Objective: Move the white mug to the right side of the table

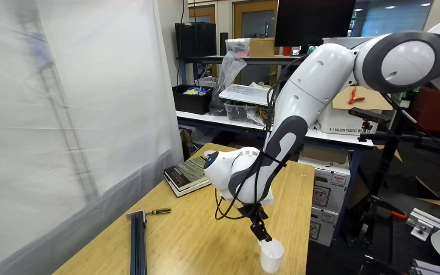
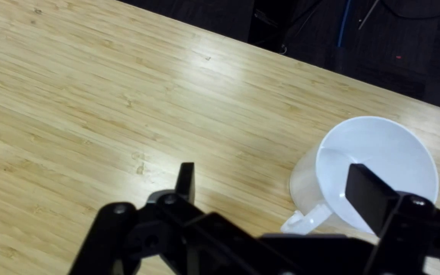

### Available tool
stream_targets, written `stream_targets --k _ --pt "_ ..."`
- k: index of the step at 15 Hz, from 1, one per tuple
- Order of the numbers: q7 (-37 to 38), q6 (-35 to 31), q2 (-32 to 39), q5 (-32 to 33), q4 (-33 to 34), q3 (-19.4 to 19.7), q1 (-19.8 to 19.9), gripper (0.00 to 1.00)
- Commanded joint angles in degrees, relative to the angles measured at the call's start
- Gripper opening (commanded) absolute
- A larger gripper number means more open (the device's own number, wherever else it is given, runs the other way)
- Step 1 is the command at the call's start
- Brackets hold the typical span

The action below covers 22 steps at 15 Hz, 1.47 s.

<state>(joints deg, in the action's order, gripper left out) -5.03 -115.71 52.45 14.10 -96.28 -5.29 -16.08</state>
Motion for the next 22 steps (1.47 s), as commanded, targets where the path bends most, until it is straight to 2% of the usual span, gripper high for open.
stream_targets --k 1,13,14,22 --pt "-2.0 -0.8 0.3 1.3 1.4 -0.6 0.4 1.00" --pt "-3.2 -2.9 0.5 1.0 -2.3 -0.4 1.8 1.00" --pt "-1.9 -1.6 1.5 0.5 -0.7 -0.2 1.4 1.00" --pt "-2.2 -1.6 1.5 0.5 -0.9 -0.3 1.4 1.00"
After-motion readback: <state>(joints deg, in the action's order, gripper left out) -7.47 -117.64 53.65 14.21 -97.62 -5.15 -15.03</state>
